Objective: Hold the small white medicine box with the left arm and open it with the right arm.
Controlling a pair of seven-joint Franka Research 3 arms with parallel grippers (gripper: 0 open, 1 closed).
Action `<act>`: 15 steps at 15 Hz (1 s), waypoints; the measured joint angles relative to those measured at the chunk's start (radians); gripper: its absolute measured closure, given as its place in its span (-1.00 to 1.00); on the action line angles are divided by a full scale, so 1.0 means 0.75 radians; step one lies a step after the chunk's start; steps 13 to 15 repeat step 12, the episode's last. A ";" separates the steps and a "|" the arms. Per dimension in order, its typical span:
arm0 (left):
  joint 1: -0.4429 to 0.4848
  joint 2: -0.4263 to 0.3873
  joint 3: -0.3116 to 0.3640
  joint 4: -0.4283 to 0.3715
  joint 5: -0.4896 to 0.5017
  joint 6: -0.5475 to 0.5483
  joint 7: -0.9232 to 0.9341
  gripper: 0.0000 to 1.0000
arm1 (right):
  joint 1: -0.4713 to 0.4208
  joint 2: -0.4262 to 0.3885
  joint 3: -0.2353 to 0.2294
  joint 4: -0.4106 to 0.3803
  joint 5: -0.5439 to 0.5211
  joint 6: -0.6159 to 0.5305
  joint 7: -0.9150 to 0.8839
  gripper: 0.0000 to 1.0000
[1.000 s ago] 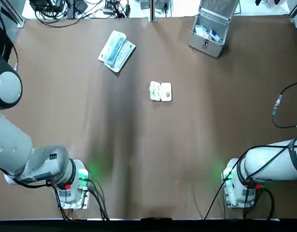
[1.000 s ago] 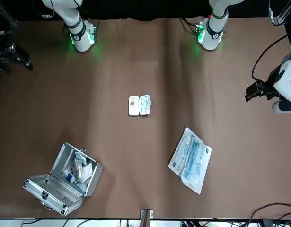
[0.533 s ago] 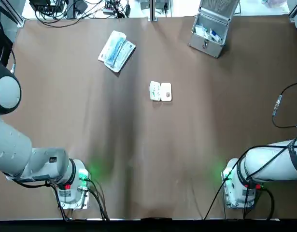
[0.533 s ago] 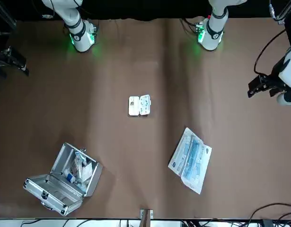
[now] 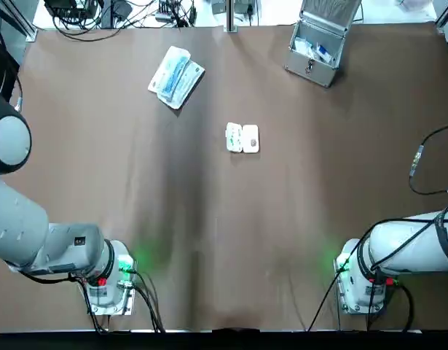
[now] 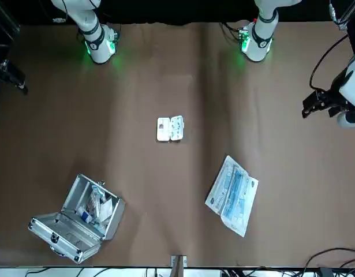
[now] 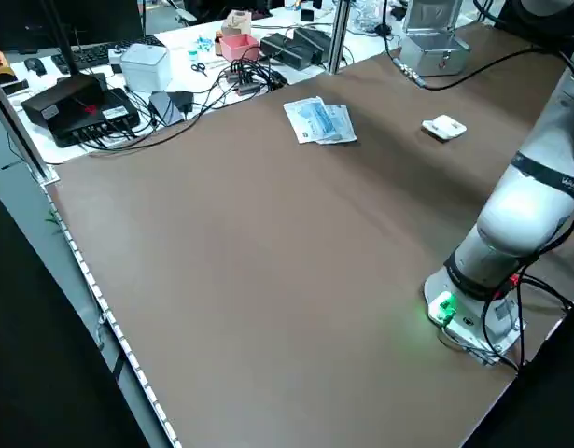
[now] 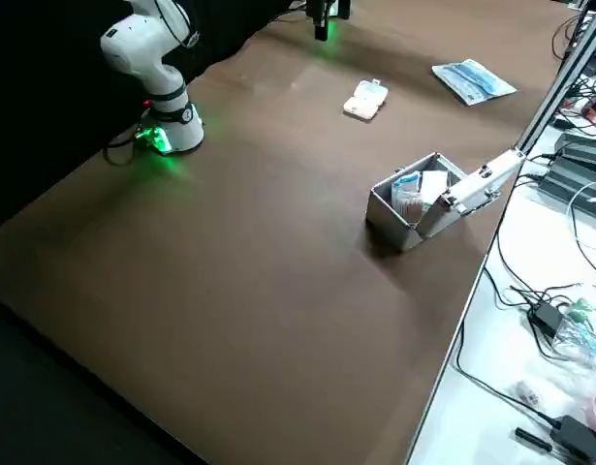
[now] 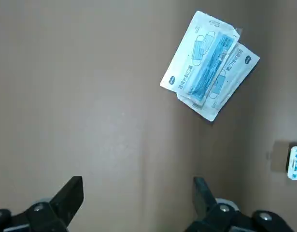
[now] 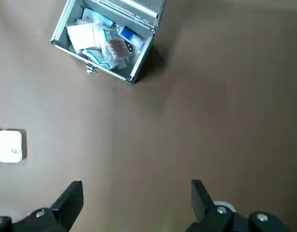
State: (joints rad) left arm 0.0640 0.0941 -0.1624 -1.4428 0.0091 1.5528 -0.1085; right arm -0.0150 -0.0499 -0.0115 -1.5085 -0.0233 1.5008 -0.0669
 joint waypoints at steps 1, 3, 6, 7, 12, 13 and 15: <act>-0.001 0.000 -0.001 0.000 0.000 0.000 0.001 -1.00 | -0.002 0.000 0.000 -0.006 0.000 -0.001 0.000 -0.97; -0.007 0.000 -0.004 0.000 0.000 0.000 0.001 -1.00 | -0.002 0.000 0.001 -0.016 0.000 0.000 0.000 -0.97; -0.014 0.000 -0.004 -0.001 0.000 0.000 0.001 -1.00 | -0.003 0.000 0.001 -0.033 0.000 0.000 0.000 -0.97; -0.014 0.000 -0.004 -0.001 0.000 0.000 0.000 -1.00 | -0.003 0.000 0.001 -0.037 0.000 0.000 0.000 -0.97; -0.014 0.000 -0.004 -0.001 0.000 0.000 0.000 -1.00 | -0.003 0.000 0.001 -0.044 0.000 0.000 0.000 -0.97; -0.014 0.000 -0.004 -0.001 0.000 0.000 0.000 -1.00 | -0.003 0.000 0.001 -0.044 0.000 0.000 0.000 -0.97; -0.014 0.000 -0.004 -0.001 0.000 0.000 0.000 -1.00 | -0.003 0.000 0.001 -0.044 0.000 0.000 0.000 -0.97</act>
